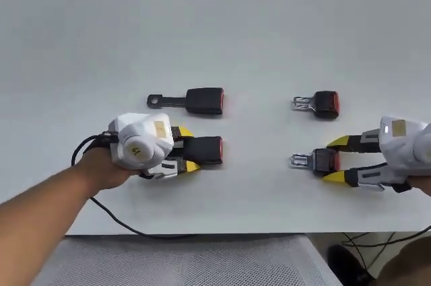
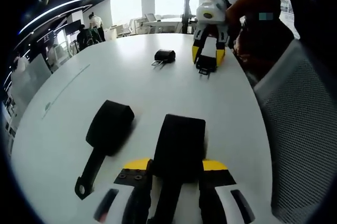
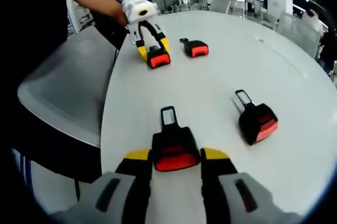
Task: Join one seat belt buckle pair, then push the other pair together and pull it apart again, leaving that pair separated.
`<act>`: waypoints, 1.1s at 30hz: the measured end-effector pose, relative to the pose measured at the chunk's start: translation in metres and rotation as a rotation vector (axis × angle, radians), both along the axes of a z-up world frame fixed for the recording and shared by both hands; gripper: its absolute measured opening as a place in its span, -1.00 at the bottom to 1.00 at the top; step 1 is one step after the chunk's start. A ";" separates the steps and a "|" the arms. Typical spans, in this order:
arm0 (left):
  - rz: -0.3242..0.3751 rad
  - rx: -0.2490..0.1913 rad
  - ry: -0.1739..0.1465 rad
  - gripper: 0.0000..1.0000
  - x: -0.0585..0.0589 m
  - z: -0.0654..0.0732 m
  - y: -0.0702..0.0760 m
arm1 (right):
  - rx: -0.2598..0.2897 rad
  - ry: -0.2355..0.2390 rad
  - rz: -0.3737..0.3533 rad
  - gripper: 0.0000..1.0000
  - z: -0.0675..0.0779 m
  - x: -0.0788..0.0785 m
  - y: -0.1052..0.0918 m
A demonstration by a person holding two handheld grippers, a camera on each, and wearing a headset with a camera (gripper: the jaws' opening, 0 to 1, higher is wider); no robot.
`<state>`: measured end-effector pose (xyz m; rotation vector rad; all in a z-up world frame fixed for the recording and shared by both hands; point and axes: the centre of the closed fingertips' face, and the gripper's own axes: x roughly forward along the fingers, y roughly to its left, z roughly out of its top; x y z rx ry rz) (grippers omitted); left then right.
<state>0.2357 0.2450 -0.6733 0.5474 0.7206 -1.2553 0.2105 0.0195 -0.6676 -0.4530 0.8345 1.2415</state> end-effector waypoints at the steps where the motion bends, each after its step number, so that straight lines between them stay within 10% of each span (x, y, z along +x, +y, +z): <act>1: -0.008 -0.002 -0.002 -0.29 0.000 0.000 0.000 | -0.006 -0.010 0.011 -0.28 0.000 0.000 0.001; 19: -0.121 0.035 -0.002 -0.32 0.003 0.002 -0.001 | 0.022 -0.020 0.067 -0.33 0.004 0.002 0.003; 33: -0.110 0.029 0.004 -0.32 0.001 0.003 -0.001 | 0.119 -0.045 0.045 -0.33 0.004 0.002 0.050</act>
